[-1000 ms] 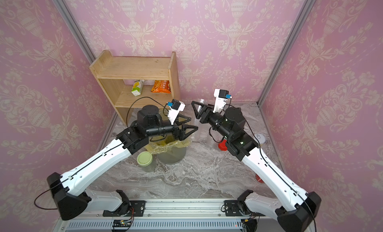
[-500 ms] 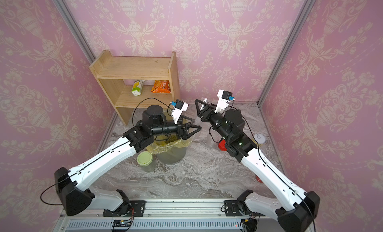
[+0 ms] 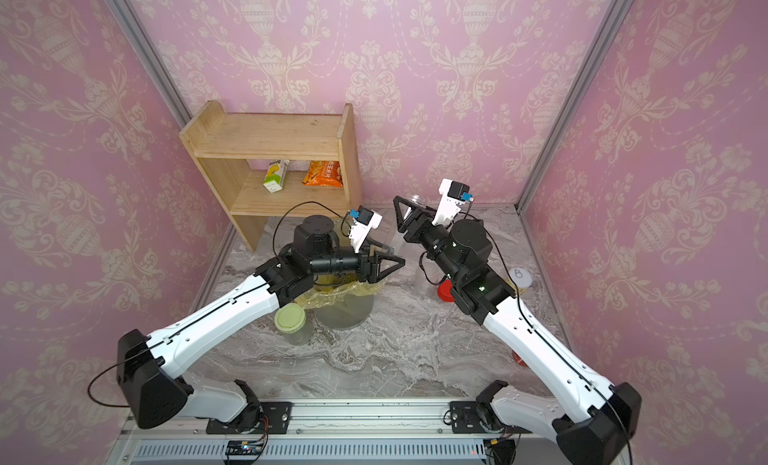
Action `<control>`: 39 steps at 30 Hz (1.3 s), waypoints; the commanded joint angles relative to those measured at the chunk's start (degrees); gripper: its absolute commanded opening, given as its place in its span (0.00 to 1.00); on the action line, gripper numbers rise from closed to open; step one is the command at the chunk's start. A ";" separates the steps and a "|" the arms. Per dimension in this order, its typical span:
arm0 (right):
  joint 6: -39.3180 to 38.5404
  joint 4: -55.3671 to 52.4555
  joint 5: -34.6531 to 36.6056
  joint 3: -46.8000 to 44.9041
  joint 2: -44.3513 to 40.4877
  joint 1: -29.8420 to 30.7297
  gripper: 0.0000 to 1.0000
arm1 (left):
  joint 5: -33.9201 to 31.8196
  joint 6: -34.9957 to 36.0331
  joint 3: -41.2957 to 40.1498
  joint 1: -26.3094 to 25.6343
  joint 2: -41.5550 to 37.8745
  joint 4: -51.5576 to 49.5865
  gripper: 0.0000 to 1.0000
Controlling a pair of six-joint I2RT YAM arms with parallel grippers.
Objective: Empty moldy mung beans from jars
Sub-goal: Place the jar at the center of the board.
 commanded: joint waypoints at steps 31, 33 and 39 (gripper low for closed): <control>1.23 -24.82 -13.47 13.00 3.09 -4.67 0.62 | -7.85 10.19 -2.10 0.95 -5.86 -4.67 0.55; 1.16 -25.56 -14.33 13.38 3.66 -4.70 0.64 | -7.85 10.22 -1.86 0.96 -5.86 -4.68 0.55; 1.19 -25.12 -16.25 13.35 4.64 -4.69 0.63 | -7.53 10.14 -1.35 0.97 -5.30 -4.77 0.54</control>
